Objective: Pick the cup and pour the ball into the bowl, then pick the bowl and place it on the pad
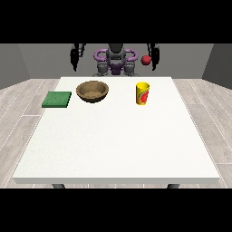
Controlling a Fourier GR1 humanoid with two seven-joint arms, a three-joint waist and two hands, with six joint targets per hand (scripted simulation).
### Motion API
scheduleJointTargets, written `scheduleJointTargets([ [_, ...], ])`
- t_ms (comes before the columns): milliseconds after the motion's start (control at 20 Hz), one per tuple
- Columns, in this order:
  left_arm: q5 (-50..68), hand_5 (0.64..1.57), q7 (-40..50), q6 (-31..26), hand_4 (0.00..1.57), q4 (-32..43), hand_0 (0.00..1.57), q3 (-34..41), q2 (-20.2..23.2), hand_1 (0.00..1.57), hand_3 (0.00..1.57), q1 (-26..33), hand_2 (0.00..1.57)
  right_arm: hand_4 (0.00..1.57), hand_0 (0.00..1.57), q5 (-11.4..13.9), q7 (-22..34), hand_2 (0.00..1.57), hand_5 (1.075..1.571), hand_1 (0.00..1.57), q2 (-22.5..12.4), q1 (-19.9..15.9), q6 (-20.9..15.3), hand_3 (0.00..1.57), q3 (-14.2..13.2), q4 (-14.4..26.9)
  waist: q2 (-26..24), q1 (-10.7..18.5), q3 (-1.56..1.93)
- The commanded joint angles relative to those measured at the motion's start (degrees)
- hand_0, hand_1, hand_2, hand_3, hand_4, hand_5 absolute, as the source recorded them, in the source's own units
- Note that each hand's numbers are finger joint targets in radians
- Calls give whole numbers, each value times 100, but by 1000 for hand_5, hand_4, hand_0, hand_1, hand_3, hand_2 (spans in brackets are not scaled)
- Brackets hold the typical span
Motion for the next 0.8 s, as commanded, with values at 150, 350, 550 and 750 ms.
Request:
scheduleJointTargets([
  [150,55,1524,453,-41,0,-509,0,85,213,0,0,-107,0,0,0,-36,468,0,1568,0,-202,-46,6,0,-79,-477,-1321,-4,-67],
  [350,1167,1531,37,-174,0,-892,0,-106,-491,0,0,877,0,0,0,-783,-108,0,1570,0,90,739,123,0,-538,-263,-1770,254,-74],
  [550,1128,1521,-23,105,0,-1538,0,-563,-507,0,0,1000,0,0,0,-630,-418,0,1566,0,14,450,8,0,-684,-388,-1104,343,-76],
  [750,960,1478,-68,18,0,-1762,0,-182,-238,0,0,697,0,0,0,-567,-24,0,1565,0,142,116,-97,0,-423,-835,-553,130,-78],
])
